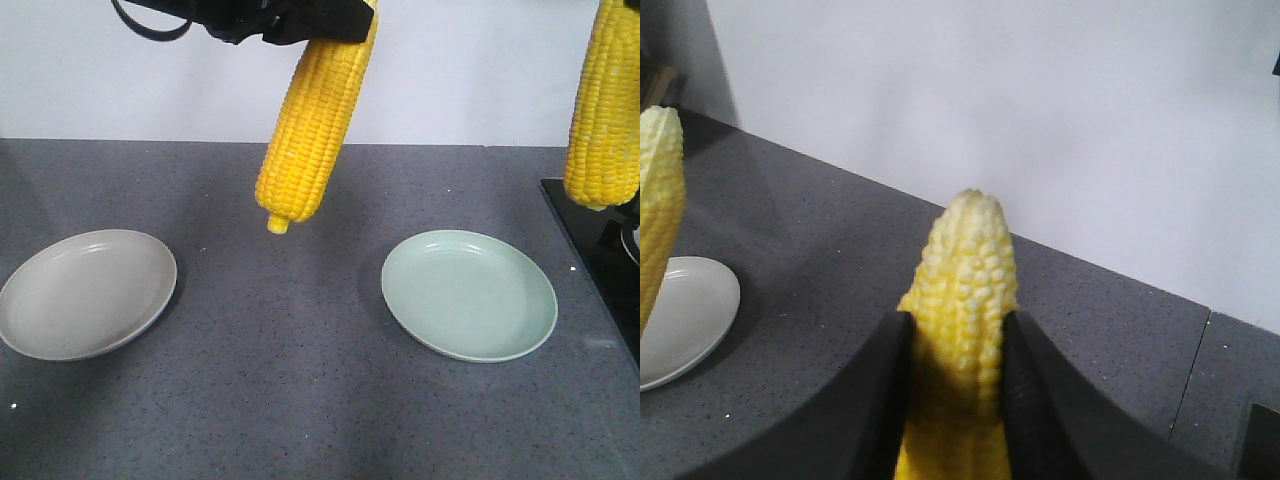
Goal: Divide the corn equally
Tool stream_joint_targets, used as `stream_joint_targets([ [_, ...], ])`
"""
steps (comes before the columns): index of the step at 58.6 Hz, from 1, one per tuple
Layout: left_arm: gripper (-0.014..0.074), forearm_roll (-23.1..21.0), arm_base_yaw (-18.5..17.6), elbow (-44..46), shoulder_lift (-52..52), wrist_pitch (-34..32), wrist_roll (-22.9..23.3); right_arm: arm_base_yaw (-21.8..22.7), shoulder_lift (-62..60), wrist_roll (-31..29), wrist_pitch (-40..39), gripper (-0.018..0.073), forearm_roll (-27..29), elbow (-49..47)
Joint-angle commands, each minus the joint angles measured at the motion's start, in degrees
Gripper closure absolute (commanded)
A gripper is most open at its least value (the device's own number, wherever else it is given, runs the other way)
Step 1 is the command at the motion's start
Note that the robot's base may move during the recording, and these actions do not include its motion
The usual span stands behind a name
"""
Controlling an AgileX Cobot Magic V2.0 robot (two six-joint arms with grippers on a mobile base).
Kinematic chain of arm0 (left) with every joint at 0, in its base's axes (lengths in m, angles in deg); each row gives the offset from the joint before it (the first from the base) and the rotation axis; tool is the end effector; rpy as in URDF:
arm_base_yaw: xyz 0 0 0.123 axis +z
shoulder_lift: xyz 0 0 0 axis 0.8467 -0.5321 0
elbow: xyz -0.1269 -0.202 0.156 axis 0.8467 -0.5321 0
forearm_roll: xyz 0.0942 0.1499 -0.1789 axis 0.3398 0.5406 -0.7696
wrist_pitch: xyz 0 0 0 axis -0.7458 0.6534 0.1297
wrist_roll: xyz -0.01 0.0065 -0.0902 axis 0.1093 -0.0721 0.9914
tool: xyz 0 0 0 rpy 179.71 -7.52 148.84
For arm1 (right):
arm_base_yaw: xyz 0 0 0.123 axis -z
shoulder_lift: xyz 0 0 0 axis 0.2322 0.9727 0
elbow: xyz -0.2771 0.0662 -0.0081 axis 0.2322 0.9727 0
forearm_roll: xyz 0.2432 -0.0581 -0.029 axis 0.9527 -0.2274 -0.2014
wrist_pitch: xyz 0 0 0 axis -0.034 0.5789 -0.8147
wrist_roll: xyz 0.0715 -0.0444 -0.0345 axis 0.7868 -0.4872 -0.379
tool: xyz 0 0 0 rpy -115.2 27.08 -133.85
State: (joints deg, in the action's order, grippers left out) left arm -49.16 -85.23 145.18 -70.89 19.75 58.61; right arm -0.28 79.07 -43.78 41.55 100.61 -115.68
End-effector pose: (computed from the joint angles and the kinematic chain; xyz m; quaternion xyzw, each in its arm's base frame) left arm 0.2946 -0.2065 0.4829 0.3327 0.7753 -0.3424 0.4135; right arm 0.2259 0.0049 0.4929 -0.2015 0.8042 0.1404 0.5413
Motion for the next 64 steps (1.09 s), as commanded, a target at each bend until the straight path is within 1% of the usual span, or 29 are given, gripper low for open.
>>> stream_joint_targets([
  [1, 0.0603, -2.6, 0.0, 1.8, 2.5, -3.5, 0.3, 0.4, -1.2, -0.2, -2.9, 0.0564, 2.5, -1.8],
  [64, 0.0603, -2.6, 0.0, 1.8, 2.5, -3.5, 0.3, 0.4, -1.2, -0.3, -2.9, 0.0564, 2.5, -1.8],
])
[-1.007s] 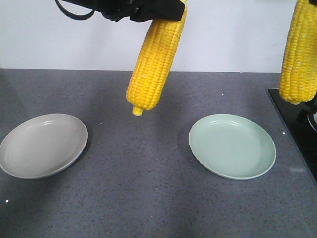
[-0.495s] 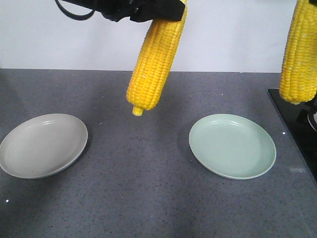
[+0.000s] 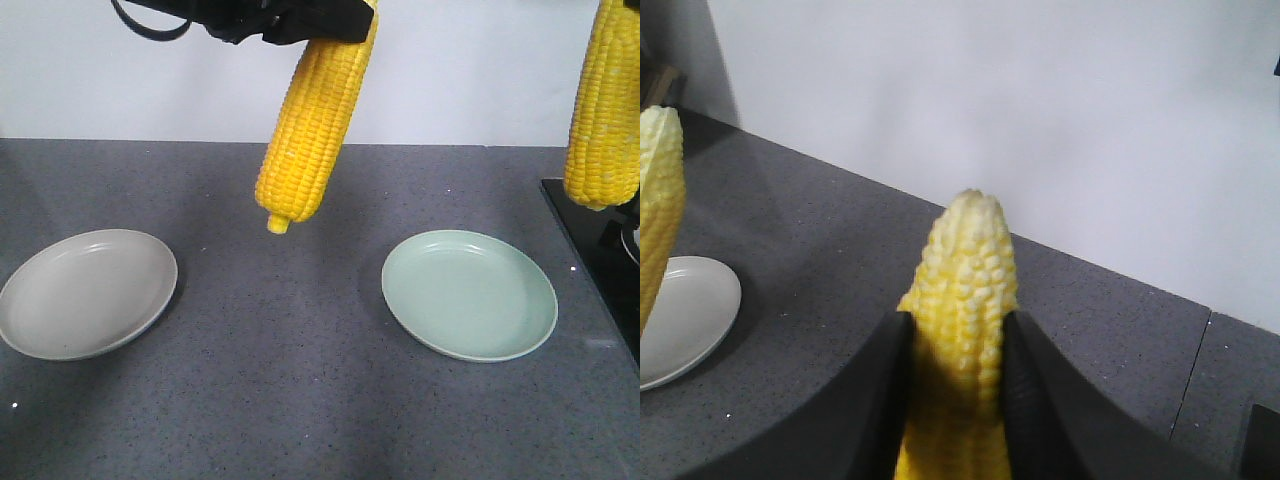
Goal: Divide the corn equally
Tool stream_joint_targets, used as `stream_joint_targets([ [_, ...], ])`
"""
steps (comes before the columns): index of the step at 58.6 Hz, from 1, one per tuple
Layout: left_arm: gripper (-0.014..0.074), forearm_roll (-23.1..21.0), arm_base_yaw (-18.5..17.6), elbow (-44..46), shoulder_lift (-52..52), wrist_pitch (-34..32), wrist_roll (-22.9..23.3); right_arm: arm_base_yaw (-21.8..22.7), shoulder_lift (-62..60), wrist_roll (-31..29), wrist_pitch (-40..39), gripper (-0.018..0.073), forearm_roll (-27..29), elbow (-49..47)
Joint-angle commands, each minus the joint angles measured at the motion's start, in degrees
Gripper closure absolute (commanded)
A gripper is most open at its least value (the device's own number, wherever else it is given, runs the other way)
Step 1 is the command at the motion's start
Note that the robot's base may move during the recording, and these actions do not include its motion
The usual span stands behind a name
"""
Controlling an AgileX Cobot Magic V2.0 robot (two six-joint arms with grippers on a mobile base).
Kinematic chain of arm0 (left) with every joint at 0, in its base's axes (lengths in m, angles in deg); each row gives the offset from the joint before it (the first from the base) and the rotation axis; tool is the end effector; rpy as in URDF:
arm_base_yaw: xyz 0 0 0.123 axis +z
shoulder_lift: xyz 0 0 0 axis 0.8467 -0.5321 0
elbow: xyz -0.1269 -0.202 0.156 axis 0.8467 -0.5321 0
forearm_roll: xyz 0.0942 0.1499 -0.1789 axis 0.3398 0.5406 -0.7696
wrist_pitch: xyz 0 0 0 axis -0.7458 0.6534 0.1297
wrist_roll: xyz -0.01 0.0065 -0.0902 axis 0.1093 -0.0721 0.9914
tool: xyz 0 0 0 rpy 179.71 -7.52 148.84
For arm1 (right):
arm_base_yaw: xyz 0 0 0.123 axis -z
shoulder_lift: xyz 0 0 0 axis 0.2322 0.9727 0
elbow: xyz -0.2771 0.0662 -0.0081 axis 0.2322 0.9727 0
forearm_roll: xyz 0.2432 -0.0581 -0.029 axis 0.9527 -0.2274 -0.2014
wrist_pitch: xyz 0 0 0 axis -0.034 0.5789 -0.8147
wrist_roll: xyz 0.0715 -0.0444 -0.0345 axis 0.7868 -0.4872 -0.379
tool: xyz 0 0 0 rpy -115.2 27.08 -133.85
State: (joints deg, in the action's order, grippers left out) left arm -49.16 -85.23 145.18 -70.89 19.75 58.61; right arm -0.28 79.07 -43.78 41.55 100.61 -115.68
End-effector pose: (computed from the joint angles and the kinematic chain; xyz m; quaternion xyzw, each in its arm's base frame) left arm 0.2946 -0.2065 0.4829 0.3327 0.7753 -0.3424 0.4135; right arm 0.2259 0.0049 0.4929 -0.2015 0.8042 0.1404 0.5413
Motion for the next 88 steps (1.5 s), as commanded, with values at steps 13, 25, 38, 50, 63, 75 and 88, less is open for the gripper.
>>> stream_joint_targets([
  [13, 0.0603, -2.6, 0.0, 1.8, 2.5, -3.5, 0.3, 0.4, -1.2, -0.3, -2.9, 0.0564, 2.5, -1.8],
  [25, 0.0603, -2.6, 0.0, 1.8, 2.5, -3.5, 0.3, 0.4, -1.2, -0.3, -2.9, 0.0564, 2.5, -1.8],
  [38, 0.0603, -2.6, 0.0, 1.8, 2.5, -3.5, 0.3, 0.4, -1.2, -0.3, -2.9, 0.0564, 2.5, -1.8],
  [50, 0.0603, -2.6, 0.0, 1.8, 2.5, -3.5, 0.3, 0.4, -1.2, -0.3, -2.9, 0.0564, 2.5, -1.8],
  [63, 0.0603, -2.6, 0.0, 1.8, 2.5, -3.5, 0.3, 0.4, -1.2, -0.3, -2.9, 0.0564, 2.5, -1.8],
  [75, 0.0604, -2.6, 0.0, 1.8, 2.5, -3.5, 0.3, 0.4, -1.2, -0.3, -2.9, 0.0564, 2.5, -1.8],
  [88, 0.0604, -1.9, 0.0, 1.8, 2.4, -2.5, 0.3, 0.4, -1.2, -0.1, -2.9, 0.0564, 2.6, -1.8],
])
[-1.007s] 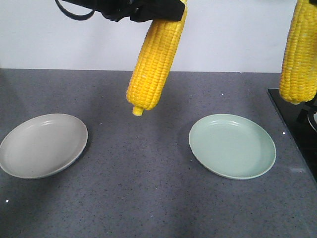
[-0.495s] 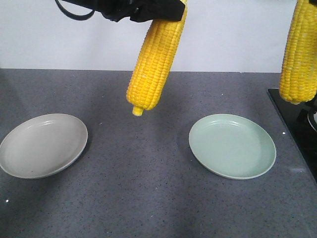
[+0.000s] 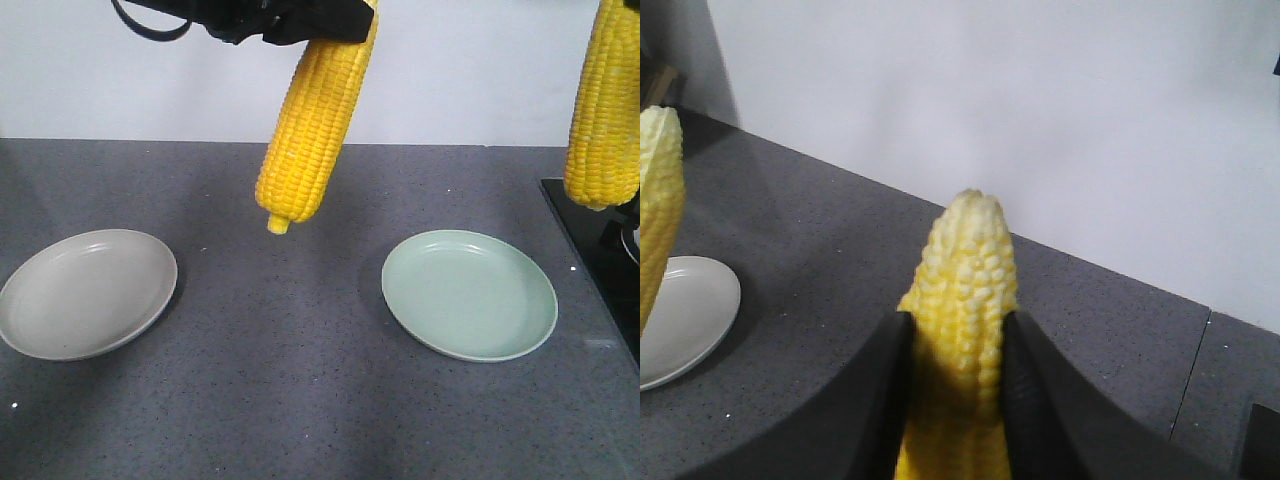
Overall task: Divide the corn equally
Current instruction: 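Lower the left cob onto the beige plate and the right cob onto the green plate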
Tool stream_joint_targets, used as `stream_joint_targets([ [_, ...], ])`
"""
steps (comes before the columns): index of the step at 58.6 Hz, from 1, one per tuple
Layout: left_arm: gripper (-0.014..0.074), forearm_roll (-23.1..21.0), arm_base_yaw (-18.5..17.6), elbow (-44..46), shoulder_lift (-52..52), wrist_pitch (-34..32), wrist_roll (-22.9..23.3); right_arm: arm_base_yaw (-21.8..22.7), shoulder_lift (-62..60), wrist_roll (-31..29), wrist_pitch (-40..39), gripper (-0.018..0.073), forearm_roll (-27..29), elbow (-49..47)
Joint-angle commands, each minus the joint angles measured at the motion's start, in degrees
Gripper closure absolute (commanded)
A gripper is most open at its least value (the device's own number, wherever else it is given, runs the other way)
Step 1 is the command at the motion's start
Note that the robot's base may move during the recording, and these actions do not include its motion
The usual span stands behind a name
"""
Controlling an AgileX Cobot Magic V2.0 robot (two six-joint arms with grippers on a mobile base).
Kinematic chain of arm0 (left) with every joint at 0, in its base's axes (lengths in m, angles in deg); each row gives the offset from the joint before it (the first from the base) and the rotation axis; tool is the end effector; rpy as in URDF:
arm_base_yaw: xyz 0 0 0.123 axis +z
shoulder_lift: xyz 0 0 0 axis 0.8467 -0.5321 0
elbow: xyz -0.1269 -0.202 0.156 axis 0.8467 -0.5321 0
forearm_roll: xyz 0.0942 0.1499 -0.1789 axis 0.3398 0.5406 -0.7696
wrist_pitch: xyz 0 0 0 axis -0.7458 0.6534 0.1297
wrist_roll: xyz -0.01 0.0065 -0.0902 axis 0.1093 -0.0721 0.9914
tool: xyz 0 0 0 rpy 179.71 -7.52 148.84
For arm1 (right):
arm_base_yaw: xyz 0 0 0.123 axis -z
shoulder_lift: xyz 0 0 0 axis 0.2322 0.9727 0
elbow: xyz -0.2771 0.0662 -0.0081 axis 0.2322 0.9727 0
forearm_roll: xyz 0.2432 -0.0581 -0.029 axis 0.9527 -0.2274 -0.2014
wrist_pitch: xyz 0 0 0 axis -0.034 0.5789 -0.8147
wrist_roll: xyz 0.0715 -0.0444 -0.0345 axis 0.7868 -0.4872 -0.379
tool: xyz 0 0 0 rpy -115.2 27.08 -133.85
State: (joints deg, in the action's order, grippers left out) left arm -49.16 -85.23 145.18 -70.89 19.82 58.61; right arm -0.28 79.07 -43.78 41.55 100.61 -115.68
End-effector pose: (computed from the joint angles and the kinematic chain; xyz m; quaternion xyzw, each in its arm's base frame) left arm 0.2945 -0.2065 0.4828 0.3330 0.7754 -0.3424 0.4130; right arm 0.2259 0.0049 0.4929 -0.2015 0.8042 0.1404 0.5413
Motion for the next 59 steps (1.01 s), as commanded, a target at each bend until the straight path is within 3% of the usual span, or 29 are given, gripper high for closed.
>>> stream_joint_targets([
  [1, 0.0604, -1.4, 0.0, 1.8, 2.4, -2.3, 0.3, 0.4, -1.2, -0.1, -2.9, 0.0564, 2.7, -1.8],
  [10, 0.0604, 11.0, 0.0, 1.8, 2.4, 1.7, 2.3, 0.4, -0.6, -0.1, -1.9, 0.0564, 3.5, -1.8],
  [25, 0.0603, 43.6, 0.0, 1.6, 2.4, 8.2, 15.0, 0.4, 6.3, -0.3, 1.8, 0.0564, 10.0, -1.8],
  [31, 0.0603, 52.9, 1.0, 1.6, 2.4, 10.4, 18.2, -0.6, 9.9, -0.7, 3.6, 0.0564, 11.7, -1.8],
  [36, 0.0603, 55.4, 3.4, 1.6, 2.4, 10.7, 20.4, -3.0, 13.4, -1.0, 4.2, 0.0564, 11.7, -1.8],
  [43, 0.0603, 55.3, 7.2, 1.6, 2.3, 10.6, 21.4, -7.3, 17.4, -3.0, 4.3, 0.0564, 11.6, -1.8],
  [50, 0.0603, 52.8, 10.4, 1.1, 1.2, 10.9, 21.4, -10.2, 20.9, -3.9, 2.8, 0.0564, 10.7, -1.8],
  [59, 0.0603, 50.3, 12.8, -6.5, 0.5, 6.9, 21.4, -12.3, 25.1, -2.2, 0.9, 0.0564, 3.8, -1.8],
])
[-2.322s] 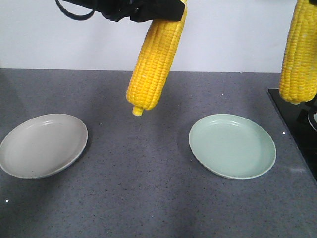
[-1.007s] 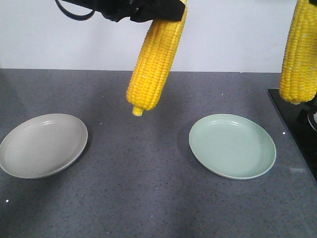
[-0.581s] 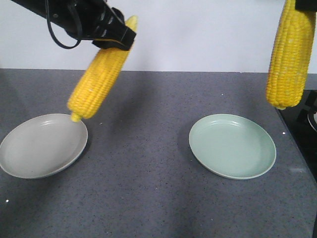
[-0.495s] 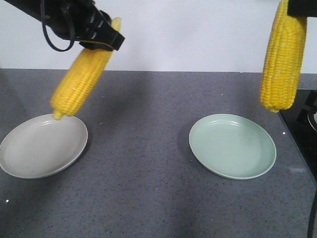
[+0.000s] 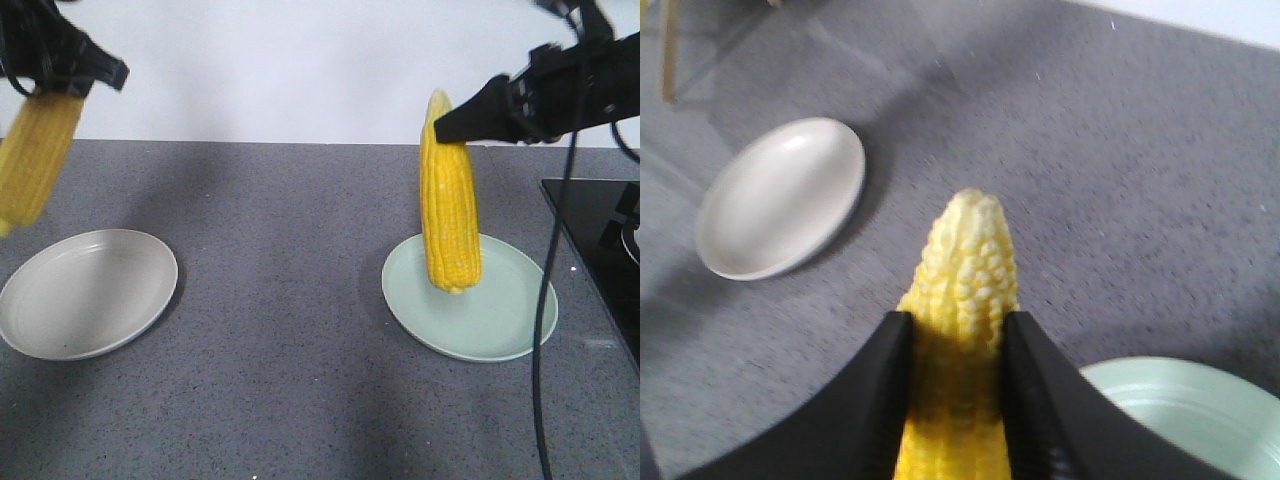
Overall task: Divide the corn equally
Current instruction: 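Lower the left cob onto the beige plate and the right cob onto the green plate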
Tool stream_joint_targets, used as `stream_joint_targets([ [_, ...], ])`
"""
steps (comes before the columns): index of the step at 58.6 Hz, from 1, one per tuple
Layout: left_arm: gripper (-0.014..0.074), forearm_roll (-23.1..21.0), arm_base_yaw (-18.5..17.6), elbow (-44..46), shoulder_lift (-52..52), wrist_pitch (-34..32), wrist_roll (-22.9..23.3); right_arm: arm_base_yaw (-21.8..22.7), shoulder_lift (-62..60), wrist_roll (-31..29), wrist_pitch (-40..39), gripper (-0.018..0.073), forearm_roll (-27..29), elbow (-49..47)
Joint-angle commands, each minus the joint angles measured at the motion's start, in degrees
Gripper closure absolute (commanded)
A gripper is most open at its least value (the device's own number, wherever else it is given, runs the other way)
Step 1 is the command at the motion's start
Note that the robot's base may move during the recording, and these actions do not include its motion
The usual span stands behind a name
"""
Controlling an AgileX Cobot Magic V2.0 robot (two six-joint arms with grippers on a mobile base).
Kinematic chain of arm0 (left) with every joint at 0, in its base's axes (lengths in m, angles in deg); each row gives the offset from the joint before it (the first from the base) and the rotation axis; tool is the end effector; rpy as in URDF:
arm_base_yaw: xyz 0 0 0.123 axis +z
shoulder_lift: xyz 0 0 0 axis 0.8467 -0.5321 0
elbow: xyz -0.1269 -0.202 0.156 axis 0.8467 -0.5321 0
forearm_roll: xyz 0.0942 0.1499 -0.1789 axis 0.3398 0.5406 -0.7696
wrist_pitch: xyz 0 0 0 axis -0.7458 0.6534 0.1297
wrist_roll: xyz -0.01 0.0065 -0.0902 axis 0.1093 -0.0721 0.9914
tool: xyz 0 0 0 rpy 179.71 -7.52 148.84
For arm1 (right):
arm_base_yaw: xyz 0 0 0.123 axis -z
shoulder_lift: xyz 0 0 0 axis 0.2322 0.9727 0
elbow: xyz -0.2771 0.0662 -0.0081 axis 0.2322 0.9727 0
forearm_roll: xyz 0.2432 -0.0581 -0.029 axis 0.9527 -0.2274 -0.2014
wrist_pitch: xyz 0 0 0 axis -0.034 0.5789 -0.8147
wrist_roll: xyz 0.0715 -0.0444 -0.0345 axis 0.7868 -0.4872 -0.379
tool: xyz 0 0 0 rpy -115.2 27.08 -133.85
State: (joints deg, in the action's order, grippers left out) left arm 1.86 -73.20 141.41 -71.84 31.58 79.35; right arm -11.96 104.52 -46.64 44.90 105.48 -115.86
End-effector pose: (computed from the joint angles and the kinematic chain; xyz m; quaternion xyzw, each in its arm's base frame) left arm 0.3505 -0.0752 0.4319 0.1301 0.9311 0.0764 0.3322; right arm 0.3535 0.0536 0.3673 -0.2499 0.8576 0.2966 0.3377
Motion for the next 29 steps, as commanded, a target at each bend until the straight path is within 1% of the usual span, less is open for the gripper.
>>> stream_joint_targets([
  [1, 0.0603, -0.8, 0.9, -3.6, 1.5, -5.2, 0.7, -0.7, 0.2, 1.1, -2.6, 0.0564, -1.8, -1.6],
  [8, 0.0603, -0.8, 1.5, -11.9, 1.3, -10.2, 0.7, -1.0, 3.6, 3.1, -3.4, 0.0564, -7.9, -1.6],
  [14, 0.0603, -0.8, 1.5, -18.0, 1.3, -13.6, 0.7, -0.9, 6.1, 4.6, -3.5, 0.0562, -11.8, -1.6],
  [23, 0.0603, -0.6, 1.5, -24.2, 1.3, -18.4, 0.7, -0.9, 8.7, 5.5, -4.2, 0.0551, -13.8, -1.6],
  [29, 0.0603, -0.6, 1.5, -26.3, 1.3, -19.7, 0.7, -0.9, 9.6, 5.6, -4.2, 0.0520, -13.9, -1.6],
])
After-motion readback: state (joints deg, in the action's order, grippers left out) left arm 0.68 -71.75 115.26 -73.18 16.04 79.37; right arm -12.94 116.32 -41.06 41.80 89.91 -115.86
